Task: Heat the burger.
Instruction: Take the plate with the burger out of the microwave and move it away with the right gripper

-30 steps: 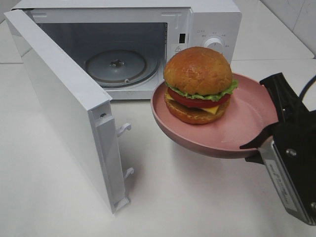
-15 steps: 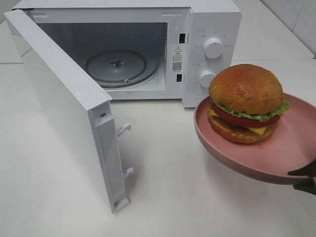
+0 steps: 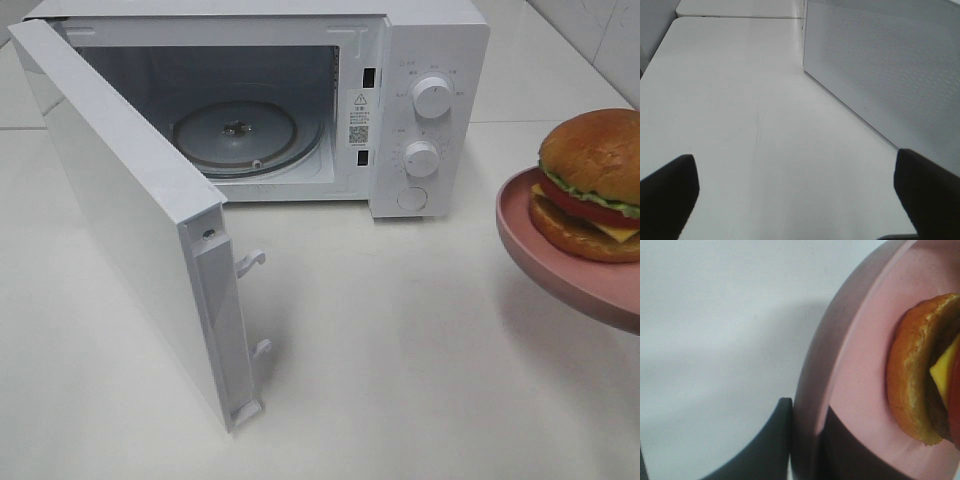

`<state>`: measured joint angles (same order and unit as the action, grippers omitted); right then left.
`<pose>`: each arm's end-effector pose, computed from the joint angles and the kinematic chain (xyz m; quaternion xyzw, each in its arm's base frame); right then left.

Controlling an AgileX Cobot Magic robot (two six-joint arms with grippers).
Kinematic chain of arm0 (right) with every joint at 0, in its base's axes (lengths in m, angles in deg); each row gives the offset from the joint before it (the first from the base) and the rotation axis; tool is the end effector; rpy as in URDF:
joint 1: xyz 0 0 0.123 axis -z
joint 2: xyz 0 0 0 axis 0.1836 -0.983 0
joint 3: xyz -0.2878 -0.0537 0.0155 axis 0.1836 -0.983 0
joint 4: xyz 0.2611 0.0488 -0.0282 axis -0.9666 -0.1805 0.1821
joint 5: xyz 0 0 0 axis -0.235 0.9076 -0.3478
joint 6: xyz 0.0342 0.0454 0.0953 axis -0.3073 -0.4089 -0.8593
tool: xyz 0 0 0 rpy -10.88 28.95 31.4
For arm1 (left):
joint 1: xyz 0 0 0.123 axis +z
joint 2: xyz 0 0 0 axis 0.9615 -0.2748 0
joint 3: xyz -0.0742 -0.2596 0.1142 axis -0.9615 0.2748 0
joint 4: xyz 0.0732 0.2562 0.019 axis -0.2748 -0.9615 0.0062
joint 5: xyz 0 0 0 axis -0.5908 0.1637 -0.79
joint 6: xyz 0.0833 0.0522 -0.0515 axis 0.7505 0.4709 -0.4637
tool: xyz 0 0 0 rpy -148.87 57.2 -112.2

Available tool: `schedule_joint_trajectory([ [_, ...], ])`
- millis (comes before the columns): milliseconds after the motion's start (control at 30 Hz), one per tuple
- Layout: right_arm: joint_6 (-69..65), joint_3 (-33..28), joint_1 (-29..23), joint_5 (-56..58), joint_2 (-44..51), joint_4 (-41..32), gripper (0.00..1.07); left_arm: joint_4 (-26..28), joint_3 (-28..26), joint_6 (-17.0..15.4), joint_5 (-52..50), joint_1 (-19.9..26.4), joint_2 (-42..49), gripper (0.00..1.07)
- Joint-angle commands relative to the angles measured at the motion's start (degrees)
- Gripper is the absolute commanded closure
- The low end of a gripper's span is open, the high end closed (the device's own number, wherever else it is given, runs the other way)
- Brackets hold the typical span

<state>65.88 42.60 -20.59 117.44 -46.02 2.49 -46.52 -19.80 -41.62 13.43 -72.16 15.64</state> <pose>0.1328 0.0477 0.2165 -0.6398 0.6845 -0.1982 0.2877 0.0143 -0.0092 0.2803 0.0116 0.8511 -0.0269 0.5242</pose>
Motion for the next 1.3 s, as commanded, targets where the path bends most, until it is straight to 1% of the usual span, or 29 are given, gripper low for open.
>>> schedule_joint_trajectory([
  [33,-6.42,0.23,0.29,-0.63,0.80,5.96,1.07,0.11,0.17,0.06,-0.69,0.00,0.92,0.08],
  [67,-6.42,0.23,0.29,-0.63,0.80,5.96,1.07,0.11,0.17,0.06,-0.69,0.00,0.92,0.08],
  [100,-9.28,-0.34,0.29,-0.06,0.80,7.96,1.07,0.11,0.17,0.06,-0.69,0.00,0.92,0.08],
  [167,-11.12,-0.92,0.29,0.17,0.80,9.17,1.07,0.11,0.17,0.06,-0.69,0.00,0.92,0.08],
  [200,-15.07,-2.23,0.29,0.40,0.80,11.29,1.07,0.11,0.17,0.06,-0.69,0.00,0.92,0.08],
  [233,-15.07,-2.23,0.29,0.40,0.80,11.29,1.07,0.11,0.17,0.06,-0.69,0.00,0.92,0.08],
  [267,-19.94,-3.61,0.29,0.46,0.80,12.95,1.07,0.11,0.17,0.06,-0.69,0.00,0.92,0.08],
  [333,-22.23,-4.13,0.29,0.46,0.80,13.58,1.07,0.11,0.17,0.06,-0.69,0.00,0.92,0.08],
  [367,-26.36,-4.81,0.29,0.46,0.80,15.24,1.07,0.11,0.17,0.06,-0.69,0.00,0.92,0.08],
  [400,-26.36,-4.81,0.29,0.46,0.80,15.24,1.07,0.11,0.17,0.06,-0.69,0.00,0.92,0.08],
  [467,-32.77,-5.04,0.29,1.20,0.63,18.28,1.07,0.11,0.17,0.06,-0.69,0.00,0.92,0.08],
  [500,-32.77,-5.04,0.29,1.20,0.63,18.28,1.07,0.11,0.17,0.06,-0.69,0.00,0.92,0.08],
  [533,-36.27,-5.04,0.29,2.23,-0.06,20.57,1.07,0.11,0.17,0.06,-0.69,0.00,0.92,0.08],
  [600,-38.22,-5.04,0.29,3.09,-0.80,21.54,1.07,0.11,0.17,0.06,-0.69,0.00,0.92,0.08],
  [633,-41.37,-5.04,0.29,4.41,-2.52,23.15,1.07,0.11,0.17,0.06,-0.69,0.00,0.92,0.08],
  [767,-44.40,-4.93,0.29,4.76,-5.33,25.10,1.07,0.11,0.17,0.06,-0.69,0.00,0.92,0.08],
  [867,-48.19,-4.30,0.29,4.64,-7.51,25.61,1.07,0.11,0.17,0.06,-0.69,0.00,0.92,0.08],
  [900,-52.31,-2.98,0.29,4.76,-9.17,25.61,1.07,0.11,0.17,0.06,-0.69,0.00,0.92,0.08],
  [933,-52.31,-2.98,0.29,4.76,-9.17,25.61,1.07,0.11,0.17,0.06,-0.69,0.00,0.92,0.08],
  [1000,-58.96,-1.38,0.29,5.44,-12.66,26.36,1.07,0.11,0.17,0.06,-0.69,0.00,0.92,0.08],
  [1033,-58.96,-1.38,0.29,5.44,-12.66,26.36,1.07,0.11,0.17,0.06,-0.69,0.00,0.92,0.08],
  [1100,-67.95,0.74,0.29,7.28,-18.28,26.81,1.07,0.11,0.17,0.06,-0.69,0.00,0.92,0.08],
  [1200,-69.56,1.38,0.29,7.68,-19.82,26.81,1.07,0.11,0.17,0.06,-0.69,0.00,0.92,0.08],
  [1267,-78.09,4.13,0.29,9.45,-25.61,27.27,1.07,0.11,0.17,0.06,-0.69,0.00,0.92,0.08],
  [1300,-78.09,4.13,0.29,9.45,-25.61,27.27,1.07,0.11,0.17,0.06,-0.69,0.00,0.92,0.08],
])
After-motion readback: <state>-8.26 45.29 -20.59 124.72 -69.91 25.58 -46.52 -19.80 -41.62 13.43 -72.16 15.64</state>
